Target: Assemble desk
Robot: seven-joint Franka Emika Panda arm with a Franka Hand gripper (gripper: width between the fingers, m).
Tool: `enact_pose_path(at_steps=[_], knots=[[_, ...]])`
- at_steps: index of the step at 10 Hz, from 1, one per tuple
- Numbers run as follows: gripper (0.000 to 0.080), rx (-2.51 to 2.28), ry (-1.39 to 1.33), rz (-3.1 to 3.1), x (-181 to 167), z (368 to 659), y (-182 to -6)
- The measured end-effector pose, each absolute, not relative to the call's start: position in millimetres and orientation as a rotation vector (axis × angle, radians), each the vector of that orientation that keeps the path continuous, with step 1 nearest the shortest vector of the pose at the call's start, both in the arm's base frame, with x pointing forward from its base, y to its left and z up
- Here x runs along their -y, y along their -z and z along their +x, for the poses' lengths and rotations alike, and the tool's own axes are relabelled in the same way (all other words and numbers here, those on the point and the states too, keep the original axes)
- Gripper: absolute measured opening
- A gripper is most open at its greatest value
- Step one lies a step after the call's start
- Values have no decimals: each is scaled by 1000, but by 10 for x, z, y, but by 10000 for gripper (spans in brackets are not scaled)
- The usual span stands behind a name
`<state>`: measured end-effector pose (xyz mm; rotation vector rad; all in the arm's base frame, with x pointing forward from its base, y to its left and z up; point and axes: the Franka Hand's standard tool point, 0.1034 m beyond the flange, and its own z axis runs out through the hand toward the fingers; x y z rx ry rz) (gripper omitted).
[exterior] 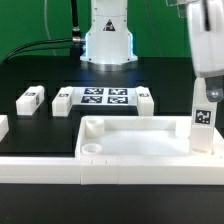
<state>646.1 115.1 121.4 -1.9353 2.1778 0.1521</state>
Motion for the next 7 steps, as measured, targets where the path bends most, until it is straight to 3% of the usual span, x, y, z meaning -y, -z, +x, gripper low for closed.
enact_pose_path(at_steps=[7], knots=[[649,-1387,-63,-2606,-1122,6424,-1227]])
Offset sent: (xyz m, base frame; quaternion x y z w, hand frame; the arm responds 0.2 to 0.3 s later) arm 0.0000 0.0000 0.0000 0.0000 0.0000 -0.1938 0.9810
